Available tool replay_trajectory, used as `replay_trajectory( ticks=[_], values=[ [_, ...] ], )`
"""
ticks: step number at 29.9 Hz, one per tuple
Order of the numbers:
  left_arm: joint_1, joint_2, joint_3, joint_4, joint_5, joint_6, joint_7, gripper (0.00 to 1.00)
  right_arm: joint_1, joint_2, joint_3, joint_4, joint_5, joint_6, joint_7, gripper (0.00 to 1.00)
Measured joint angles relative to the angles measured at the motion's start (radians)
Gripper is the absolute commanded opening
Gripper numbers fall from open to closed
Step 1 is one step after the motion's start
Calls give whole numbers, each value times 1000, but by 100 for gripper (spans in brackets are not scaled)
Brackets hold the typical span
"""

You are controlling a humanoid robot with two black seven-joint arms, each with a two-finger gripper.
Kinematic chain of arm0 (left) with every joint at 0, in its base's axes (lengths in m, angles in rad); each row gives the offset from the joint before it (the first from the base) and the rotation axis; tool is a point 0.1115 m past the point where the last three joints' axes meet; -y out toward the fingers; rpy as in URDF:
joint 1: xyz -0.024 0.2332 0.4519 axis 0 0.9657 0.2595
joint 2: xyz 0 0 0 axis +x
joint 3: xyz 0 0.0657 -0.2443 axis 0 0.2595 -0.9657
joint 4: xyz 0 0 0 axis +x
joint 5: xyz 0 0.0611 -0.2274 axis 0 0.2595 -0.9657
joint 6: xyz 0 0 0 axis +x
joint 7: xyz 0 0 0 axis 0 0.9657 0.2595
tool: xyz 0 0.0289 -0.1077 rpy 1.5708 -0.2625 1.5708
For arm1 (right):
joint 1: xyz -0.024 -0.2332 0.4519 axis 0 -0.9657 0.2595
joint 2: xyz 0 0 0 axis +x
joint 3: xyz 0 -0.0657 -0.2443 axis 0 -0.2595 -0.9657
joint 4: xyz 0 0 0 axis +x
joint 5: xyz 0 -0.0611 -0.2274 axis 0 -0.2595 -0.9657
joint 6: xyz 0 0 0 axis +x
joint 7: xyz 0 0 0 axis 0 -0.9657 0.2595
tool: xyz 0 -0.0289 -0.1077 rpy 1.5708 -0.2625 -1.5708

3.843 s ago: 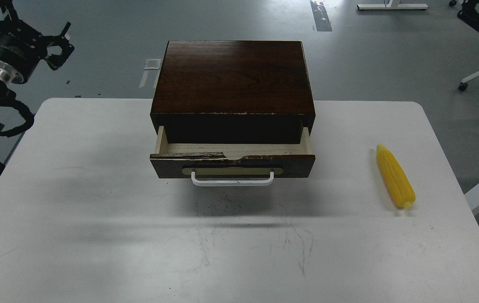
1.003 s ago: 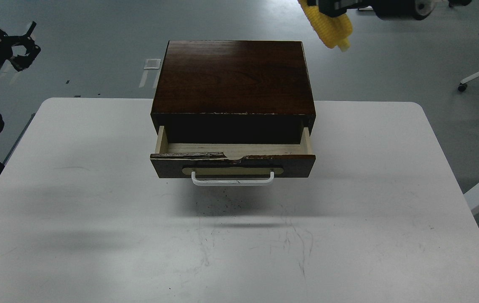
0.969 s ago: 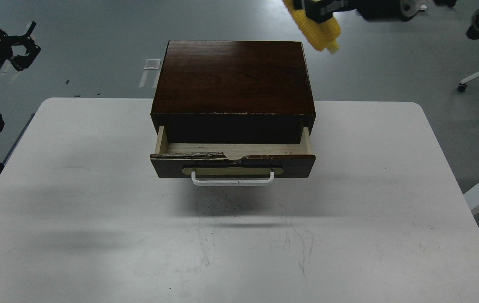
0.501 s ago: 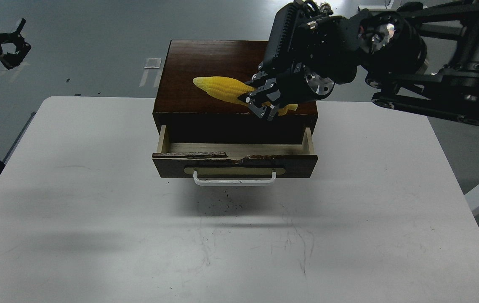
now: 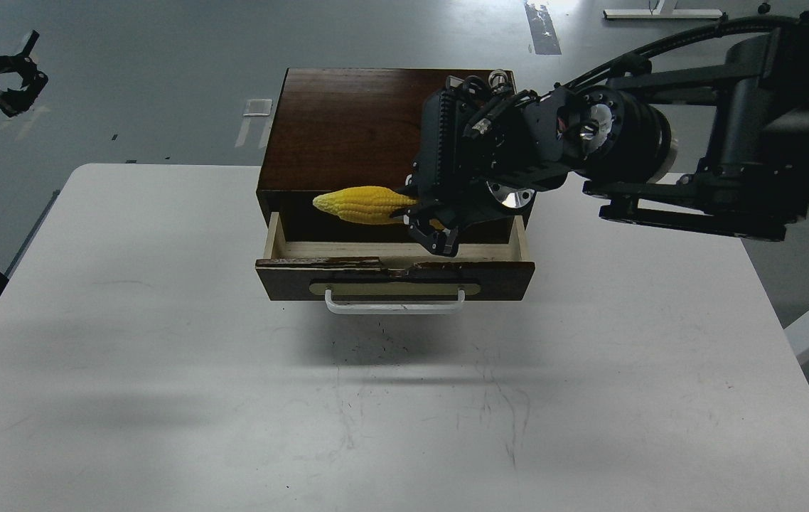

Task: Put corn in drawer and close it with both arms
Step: 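Lower the corn into the drawer, open the right gripper, withdraw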

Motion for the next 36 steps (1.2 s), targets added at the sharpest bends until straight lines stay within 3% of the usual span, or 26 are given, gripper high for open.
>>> replay_trajectory(
  ticks=[15, 27, 30, 32, 36],
  values=[
    [-2, 6, -1, -2, 0, 0, 0, 97, -8, -15, 32, -3, 43, -1, 0, 62],
    [-5, 5, 4, -4, 2, 0, 1, 97, 6, -67, 49, -1, 178, 5, -1, 68],
    [-5, 9, 4, -6, 2, 0, 1, 97, 17, -69, 70, -7, 185, 5, -1, 77],
    [-5, 24, 4, -12, 2, 0, 1, 97, 22, -83, 114, -18, 204, 4, -1, 94],
    [-3, 73, 5, -75, 25, 0, 1, 97, 23, -152, 234, -47, 347, 3, -4, 97]
  ],
)
